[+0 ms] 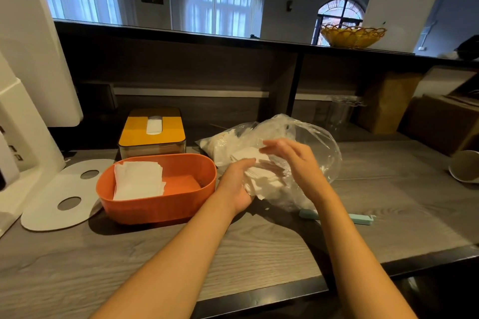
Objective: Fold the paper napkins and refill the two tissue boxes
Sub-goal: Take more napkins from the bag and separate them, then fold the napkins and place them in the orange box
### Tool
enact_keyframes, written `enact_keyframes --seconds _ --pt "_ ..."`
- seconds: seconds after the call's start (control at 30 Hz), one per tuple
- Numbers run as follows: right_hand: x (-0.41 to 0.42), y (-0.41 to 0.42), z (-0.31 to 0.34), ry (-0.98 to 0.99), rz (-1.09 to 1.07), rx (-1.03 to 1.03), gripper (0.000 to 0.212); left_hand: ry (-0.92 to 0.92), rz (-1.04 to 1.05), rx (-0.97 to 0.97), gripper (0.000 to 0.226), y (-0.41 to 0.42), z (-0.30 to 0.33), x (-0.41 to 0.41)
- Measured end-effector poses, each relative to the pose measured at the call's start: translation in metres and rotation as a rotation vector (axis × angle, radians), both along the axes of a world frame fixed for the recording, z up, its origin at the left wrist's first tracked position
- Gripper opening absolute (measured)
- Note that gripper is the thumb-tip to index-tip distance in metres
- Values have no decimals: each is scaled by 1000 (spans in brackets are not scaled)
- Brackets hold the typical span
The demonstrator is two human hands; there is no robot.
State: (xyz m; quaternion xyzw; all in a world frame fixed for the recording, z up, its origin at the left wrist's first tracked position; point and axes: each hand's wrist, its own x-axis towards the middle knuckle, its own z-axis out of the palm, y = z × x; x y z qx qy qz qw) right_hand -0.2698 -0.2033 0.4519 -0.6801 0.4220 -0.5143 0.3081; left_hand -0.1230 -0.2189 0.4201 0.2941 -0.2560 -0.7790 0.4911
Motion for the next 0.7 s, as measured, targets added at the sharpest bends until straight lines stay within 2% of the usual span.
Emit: enact_keyframes --seconds 0.07,0.17,0.2,0.27,0.3,0.33,0.43,0.5,0.6,0.7 --pt "-1 -6 -2 -64 -149 -33 28 -63 -31 -17 34 1 -1 -2" --pt "-3 -12 -7 65 -225 128 44 -167 -115 -93 31 5 2 -2" --pt "-3 -13 -8 133 -228 176 41 -194 -145 -118 31 7 2 -1" --pt "-1 -11 -7 175 -195 218 17 -243 -181 -147 35 6 1 1" --pt "-1 -9 -6 151 -173 220 7 -269 -188 -161 37 6 0 2" --pt "-1 -8 -5 116 -150 206 6 -285 -193 -178 37 7 0 4" --pt "-5 -3 -8 -146 -154 170 23 -238 -186 -253 39 12 -2 6" --pt "-8 5 -11 -270 -244 95 32 -258 -75 -293 46 16 -5 2" --pt "-10 23 -19 -364 -292 32 38 -367 91 -348 48 25 -10 -1" --pt "-11 49 -26 -353 -300 11 37 -461 157 -477 38 40 -13 2"
